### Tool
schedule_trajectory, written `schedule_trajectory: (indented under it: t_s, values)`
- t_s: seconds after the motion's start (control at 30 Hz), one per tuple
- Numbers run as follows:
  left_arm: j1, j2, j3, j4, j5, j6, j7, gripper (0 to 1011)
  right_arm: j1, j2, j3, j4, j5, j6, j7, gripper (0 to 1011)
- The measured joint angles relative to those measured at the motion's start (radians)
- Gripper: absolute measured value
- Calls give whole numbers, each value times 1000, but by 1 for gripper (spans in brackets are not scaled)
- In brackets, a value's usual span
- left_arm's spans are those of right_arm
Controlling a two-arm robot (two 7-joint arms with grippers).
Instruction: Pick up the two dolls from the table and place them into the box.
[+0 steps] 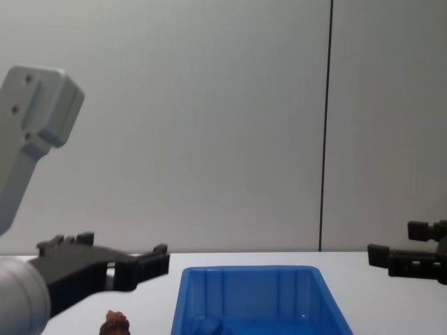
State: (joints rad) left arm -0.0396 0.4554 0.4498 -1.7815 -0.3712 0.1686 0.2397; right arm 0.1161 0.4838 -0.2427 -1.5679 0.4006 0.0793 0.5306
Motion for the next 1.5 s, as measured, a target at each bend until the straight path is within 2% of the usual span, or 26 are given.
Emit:
schedule_trajectory:
  t_s: [0.43, 0.8, 1.13, 1.5]
  values:
    - [62, 10, 0, -10, -62, 17, 57, 1001, -1, 2, 1, -1, 2, -1, 0, 1001]
    - [87, 5, -2, 22, -93, 15, 65, 1001, -2, 3, 2, -1, 3, -2, 0, 1001]
    - [84, -8, -8, 68, -96, 13, 35, 1001, -2, 3, 2, -1, 3, -2, 0, 1001]
    - [63, -26, -15, 120, -78, 18, -17, 1001, -2, 3, 2, -1, 3, -2, 0, 1001]
